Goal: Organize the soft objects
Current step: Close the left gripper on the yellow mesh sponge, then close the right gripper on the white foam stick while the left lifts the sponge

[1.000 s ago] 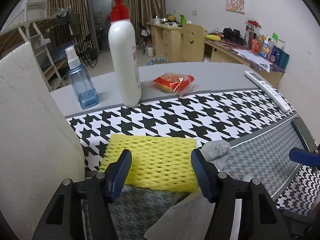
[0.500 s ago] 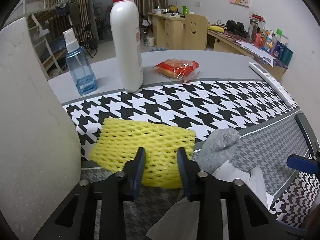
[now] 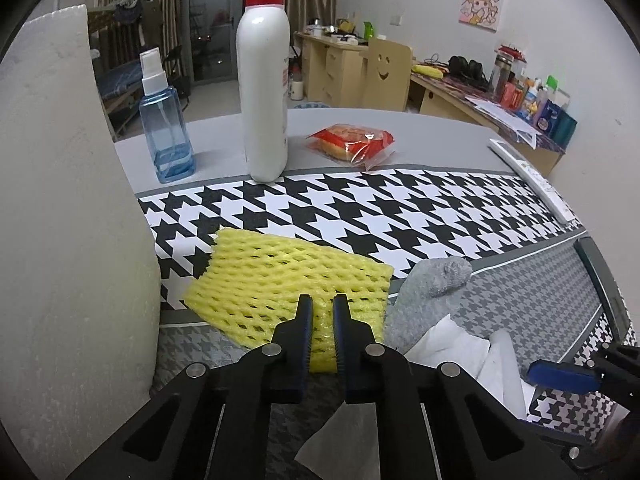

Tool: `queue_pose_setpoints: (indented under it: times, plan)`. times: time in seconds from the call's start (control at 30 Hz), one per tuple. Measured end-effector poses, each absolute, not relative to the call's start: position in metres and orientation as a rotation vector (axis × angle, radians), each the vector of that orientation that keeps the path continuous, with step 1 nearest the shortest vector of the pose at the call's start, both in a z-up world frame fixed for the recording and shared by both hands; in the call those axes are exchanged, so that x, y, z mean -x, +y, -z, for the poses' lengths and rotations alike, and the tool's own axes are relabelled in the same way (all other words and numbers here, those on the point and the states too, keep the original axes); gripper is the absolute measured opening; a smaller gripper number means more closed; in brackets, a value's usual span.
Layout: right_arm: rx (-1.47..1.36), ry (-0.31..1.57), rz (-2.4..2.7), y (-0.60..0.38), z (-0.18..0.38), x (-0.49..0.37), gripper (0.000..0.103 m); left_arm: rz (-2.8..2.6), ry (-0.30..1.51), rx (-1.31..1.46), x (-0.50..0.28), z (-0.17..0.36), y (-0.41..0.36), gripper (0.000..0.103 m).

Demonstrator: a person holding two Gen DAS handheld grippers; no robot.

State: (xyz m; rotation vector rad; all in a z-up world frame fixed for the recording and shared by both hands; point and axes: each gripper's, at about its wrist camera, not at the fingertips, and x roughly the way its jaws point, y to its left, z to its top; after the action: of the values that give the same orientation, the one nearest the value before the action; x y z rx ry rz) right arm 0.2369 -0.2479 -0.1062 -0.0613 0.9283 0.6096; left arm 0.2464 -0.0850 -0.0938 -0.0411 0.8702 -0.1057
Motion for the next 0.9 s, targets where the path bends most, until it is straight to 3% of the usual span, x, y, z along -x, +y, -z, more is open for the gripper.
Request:
queue_pose_setpoints:
  times: [0.33,0.9]
  plan:
    - [0.080,0.925,-0.606,-0.247,0.104,-0.233,0.025,0.129,0.844,0.039,-0.233,0.088,-0.091,0.010]
    - [0.086,0.952,-0.580,-0.246,0.109,-0.232,0.025,0.144,0.737,-0.005,-0.193,0.069,-0.096,0.010]
